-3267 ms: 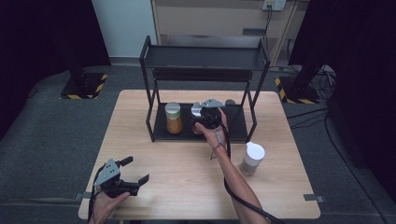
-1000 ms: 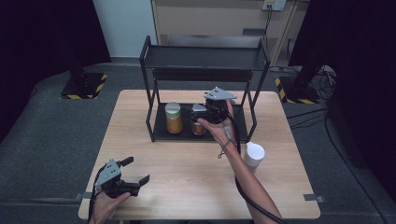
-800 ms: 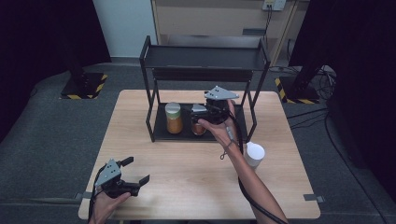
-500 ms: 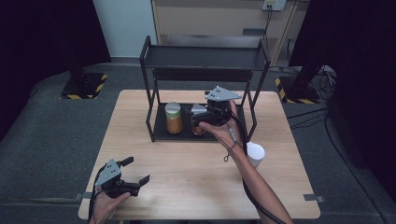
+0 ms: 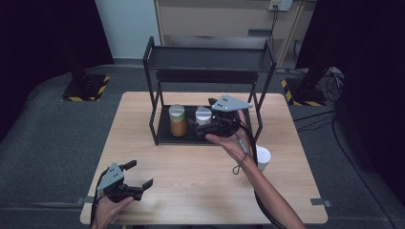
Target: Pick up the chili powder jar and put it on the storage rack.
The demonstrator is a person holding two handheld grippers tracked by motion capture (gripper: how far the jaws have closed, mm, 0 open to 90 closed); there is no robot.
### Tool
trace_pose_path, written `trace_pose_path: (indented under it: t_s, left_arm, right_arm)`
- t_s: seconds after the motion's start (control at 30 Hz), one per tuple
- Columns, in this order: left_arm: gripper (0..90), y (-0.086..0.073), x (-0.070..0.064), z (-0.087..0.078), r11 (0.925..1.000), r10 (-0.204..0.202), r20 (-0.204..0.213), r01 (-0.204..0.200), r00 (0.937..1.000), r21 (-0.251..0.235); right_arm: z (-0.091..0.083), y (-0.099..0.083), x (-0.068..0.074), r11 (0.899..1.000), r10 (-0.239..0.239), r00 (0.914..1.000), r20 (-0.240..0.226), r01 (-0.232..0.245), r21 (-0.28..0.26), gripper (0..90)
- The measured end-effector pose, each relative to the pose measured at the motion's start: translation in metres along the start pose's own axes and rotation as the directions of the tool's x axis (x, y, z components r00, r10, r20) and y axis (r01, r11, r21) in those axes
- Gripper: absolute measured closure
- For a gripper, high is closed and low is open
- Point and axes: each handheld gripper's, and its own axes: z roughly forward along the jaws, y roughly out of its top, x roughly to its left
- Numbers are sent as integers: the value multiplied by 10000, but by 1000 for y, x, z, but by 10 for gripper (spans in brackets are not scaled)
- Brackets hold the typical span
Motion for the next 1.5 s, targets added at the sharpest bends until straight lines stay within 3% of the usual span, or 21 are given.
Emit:
trace_pose_path:
  t_s: [0.57, 1.13, 1.5]
  left_arm:
    - [6, 0, 0, 0, 10000, 23, -6, -23, 10000, 8]
    - [5, 0, 0, 0, 10000, 68, 15, -68, 10000, 29]
    - [6, 0, -1, -1, 9999, 112, 9, -111, 9999, -57]
  right_arm:
    - [-44, -21, 6, 9990, 130, 9974, -714, -161, -427, 51]
    - [-94, -49, 12, 9986, 271, 9982, -537, -295, -448, 51]
    - [-130, -79, 18, 9962, 661, 9977, -156, -669, -566, 51]
